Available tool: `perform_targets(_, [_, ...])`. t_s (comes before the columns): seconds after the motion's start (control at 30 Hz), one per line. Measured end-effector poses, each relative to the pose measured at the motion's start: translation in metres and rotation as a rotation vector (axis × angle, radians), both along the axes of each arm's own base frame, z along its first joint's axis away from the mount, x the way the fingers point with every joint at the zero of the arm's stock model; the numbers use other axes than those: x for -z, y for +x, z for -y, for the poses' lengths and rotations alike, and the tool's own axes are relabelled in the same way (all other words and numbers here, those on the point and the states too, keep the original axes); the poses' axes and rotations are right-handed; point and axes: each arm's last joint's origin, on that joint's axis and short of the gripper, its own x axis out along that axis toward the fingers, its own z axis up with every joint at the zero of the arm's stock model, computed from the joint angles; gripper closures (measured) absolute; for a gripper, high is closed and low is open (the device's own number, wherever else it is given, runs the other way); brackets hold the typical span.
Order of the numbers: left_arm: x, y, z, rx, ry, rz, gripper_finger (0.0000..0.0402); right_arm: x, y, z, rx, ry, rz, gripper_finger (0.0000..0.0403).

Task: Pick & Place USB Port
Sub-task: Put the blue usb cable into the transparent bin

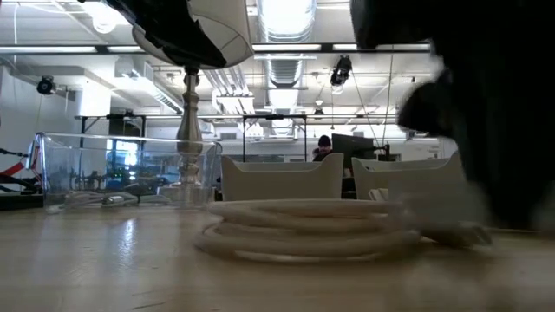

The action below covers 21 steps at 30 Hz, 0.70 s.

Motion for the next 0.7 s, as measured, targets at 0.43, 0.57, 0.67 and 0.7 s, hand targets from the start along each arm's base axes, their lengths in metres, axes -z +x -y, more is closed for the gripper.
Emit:
perform_targets(0.43, [-0.001, -0.002, 0.025, 0.092, -0.025, 0.032, 0.0293, -0.122, -0.020, 0.044, -0.219, -0.485, 0.575, 0.0361])
perform_targets(0.57, [0.005, -0.003, 0.037, 0.152, -0.013, 0.096, 0.0293, -0.135, -0.015, 0.068, -0.320, -0.512, 0.769, 0.0357])
perform_targets(0.67, [0.009, -0.004, 0.047, 0.202, -0.002, 0.173, 0.0293, -0.130, -0.010, 0.091, -0.472, -0.377, 0.934, 0.0358])
perform_targets(0.7, [0.011, -0.004, 0.049, 0.209, 0.001, 0.200, 0.0293, -0.125, -0.009, 0.100, -0.502, -0.332, 0.969, 0.0358])
